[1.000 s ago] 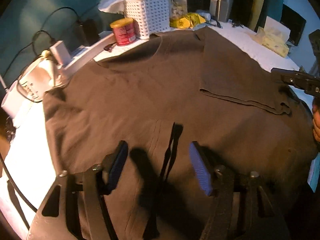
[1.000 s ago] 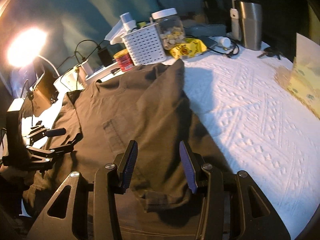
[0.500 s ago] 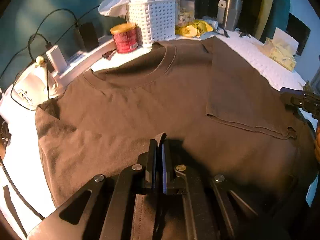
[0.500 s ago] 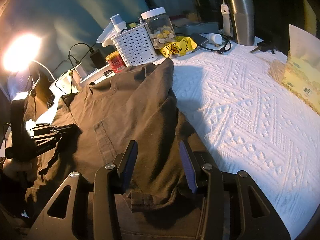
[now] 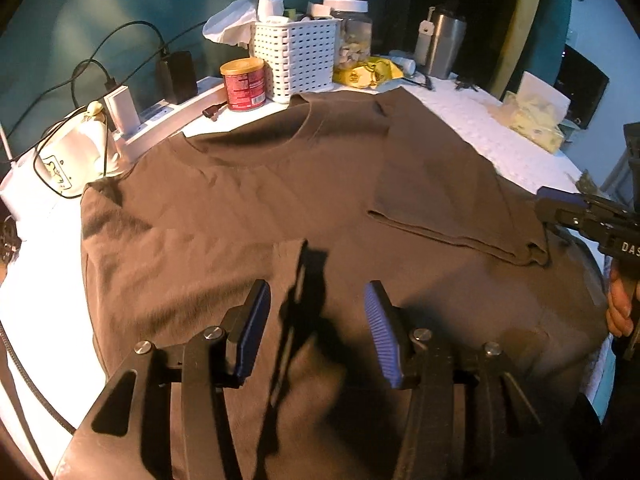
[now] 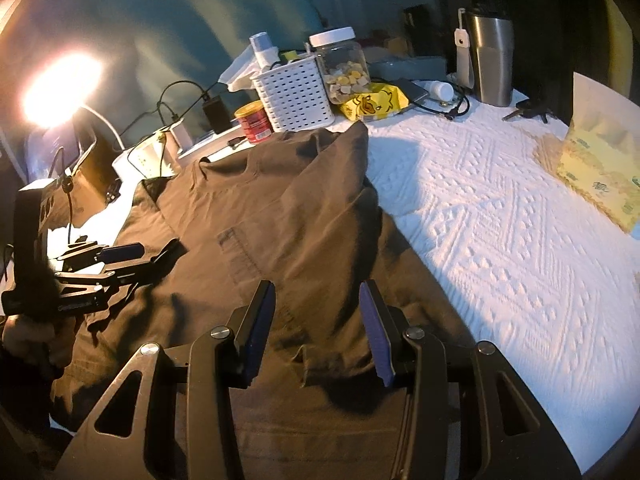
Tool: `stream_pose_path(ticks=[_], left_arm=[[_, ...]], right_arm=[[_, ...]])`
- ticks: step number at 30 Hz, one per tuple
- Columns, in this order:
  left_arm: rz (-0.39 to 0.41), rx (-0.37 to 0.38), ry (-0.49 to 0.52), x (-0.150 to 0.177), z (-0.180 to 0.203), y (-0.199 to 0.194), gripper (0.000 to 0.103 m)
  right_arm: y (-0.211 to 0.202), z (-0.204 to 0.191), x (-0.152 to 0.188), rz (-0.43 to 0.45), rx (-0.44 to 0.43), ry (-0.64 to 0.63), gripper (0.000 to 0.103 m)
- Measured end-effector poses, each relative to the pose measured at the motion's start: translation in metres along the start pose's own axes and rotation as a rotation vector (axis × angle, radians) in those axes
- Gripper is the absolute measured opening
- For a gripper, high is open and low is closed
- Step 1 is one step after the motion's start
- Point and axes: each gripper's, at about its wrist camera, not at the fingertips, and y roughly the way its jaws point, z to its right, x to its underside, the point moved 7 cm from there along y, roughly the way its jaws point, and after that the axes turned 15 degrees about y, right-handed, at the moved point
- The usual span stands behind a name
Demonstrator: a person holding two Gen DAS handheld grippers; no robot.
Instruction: Fold small clothes
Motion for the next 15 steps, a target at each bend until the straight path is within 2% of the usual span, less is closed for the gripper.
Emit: stream_pose_path(ticks=[15], left_arm=[[0.131, 0.016, 0.011, 0.023, 0.035, -0.055, 0.049]], right_arm=[[-0.036, -0.004, 0.032, 0.037, 0.015, -0.019, 0.047]])
